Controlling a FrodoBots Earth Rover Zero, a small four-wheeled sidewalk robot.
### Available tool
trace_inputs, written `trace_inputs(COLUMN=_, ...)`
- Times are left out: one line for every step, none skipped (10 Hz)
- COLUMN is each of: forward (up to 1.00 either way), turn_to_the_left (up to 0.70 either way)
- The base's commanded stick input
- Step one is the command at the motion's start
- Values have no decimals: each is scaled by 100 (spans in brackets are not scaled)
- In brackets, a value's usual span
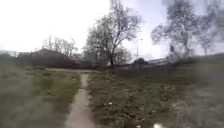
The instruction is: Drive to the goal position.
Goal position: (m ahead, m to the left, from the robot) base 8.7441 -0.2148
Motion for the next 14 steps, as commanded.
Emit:
trace_inputs(forward=70, turn_to_the_left=-35)
trace_inputs(forward=70, turn_to_the_left=-1)
trace_inputs(forward=70, turn_to_the_left=-6)
trace_inputs(forward=70, turn_to_the_left=-12)
trace_inputs(forward=70, turn_to_the_left=-17)
trace_inputs(forward=70, turn_to_the_left=-23)
trace_inputs(forward=70, turn_to_the_left=-28)
trace_inputs(forward=70, turn_to_the_left=-33)
trace_inputs(forward=70, turn_to_the_left=35)
trace_inputs(forward=70, turn_to_the_left=35)
trace_inputs(forward=70, turn_to_the_left=35)
trace_inputs(forward=70, turn_to_the_left=35)
trace_inputs(forward=70, turn_to_the_left=35)
trace_inputs(forward=70, turn_to_the_left=35)
